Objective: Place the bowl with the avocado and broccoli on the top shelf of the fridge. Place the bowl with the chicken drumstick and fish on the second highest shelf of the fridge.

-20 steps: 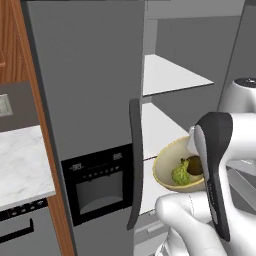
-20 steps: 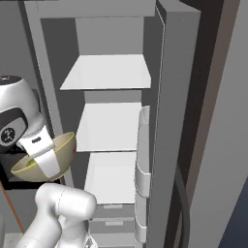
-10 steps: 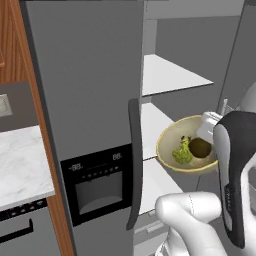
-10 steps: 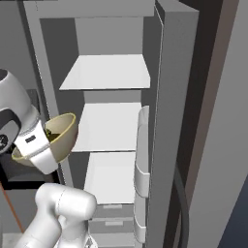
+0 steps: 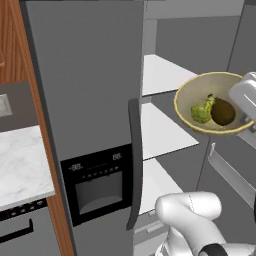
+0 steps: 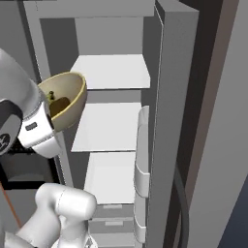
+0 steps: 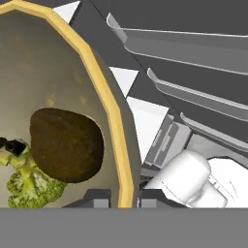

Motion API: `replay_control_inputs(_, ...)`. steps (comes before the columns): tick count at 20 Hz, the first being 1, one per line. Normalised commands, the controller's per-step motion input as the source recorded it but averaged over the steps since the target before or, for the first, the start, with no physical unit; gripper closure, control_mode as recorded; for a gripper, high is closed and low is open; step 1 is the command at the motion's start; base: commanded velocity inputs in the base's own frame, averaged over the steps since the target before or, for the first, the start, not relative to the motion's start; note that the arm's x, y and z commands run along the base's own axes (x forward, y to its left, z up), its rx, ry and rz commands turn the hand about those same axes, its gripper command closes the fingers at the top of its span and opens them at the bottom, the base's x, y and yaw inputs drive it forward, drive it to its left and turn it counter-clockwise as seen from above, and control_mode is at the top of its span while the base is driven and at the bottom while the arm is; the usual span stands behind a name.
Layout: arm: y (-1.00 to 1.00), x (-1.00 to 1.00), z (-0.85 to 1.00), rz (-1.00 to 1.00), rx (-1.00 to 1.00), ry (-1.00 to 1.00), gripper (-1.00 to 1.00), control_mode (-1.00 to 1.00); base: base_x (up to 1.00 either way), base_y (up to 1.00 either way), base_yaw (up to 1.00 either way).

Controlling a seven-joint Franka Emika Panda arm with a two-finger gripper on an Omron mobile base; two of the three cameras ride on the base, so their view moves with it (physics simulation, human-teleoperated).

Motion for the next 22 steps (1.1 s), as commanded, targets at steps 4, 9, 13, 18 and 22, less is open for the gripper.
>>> replay_control_inputs(4, -0.03, 0.5, 0.65, -0.03, 0.07, -0.06, 1.0, -1.0, 0.0, 0.0, 0.0)
replay_control_inputs(9, -0.02, 0.94, 0.03, -0.01, 0.0, 0.0, 1.0, -1.0, 0.0, 0.0, 0.0)
replay_control_inputs(13, -0.04, 0.85, -0.34, 0.0, 0.0, 0.0, 1.0, -1.0, 0.0, 0.0, 0.0)
replay_control_inputs(18, -0.02, 0.77, -0.28, -0.03, 0.08, -0.06, 1.0, -1.0, 0.0, 0.0, 0.0)
replay_control_inputs(22, -0.03, 0.71, -0.02, -0.07, 0.11, -0.08, 1.0, -1.0, 0.0, 0.0, 0.0)
